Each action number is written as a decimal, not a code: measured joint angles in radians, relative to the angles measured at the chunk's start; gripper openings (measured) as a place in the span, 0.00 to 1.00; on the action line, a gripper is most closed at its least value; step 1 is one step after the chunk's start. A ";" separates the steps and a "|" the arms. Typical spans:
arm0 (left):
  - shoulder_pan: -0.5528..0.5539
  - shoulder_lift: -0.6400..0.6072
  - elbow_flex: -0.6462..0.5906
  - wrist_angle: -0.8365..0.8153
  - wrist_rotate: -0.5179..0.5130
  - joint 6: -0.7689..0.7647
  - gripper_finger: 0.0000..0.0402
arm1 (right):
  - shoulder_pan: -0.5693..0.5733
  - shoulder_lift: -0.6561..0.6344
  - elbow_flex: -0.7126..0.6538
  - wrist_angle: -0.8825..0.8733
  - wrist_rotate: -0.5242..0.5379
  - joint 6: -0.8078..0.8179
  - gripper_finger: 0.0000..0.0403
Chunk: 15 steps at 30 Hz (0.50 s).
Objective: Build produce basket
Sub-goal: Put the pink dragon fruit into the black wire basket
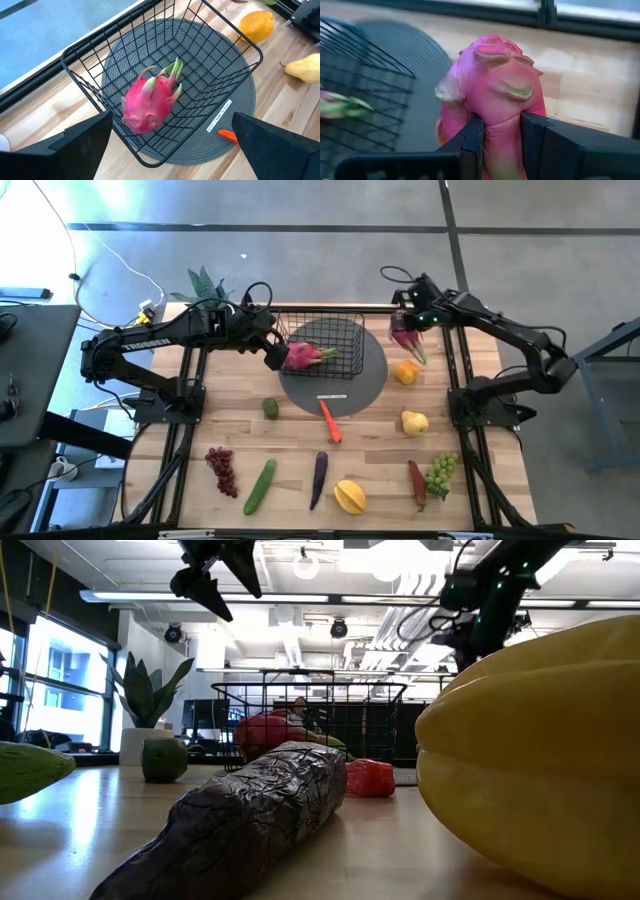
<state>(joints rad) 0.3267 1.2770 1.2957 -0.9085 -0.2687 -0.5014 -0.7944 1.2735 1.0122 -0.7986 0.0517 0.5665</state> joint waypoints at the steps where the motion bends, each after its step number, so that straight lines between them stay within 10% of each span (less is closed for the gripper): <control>1: 0.000 0.000 0.000 0.000 0.000 0.000 1.00 | 0.004 -0.017 0.000 0.009 0.000 0.008 0.15; 15: 0.000 0.000 0.000 0.000 0.000 0.027 1.00 | 0.168 -0.154 0.001 0.317 -0.007 0.152 0.15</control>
<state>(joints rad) 0.3271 1.2770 1.2957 -0.9085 -0.2688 -0.4747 -0.6259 1.1194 1.0130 -0.4819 0.0451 0.7190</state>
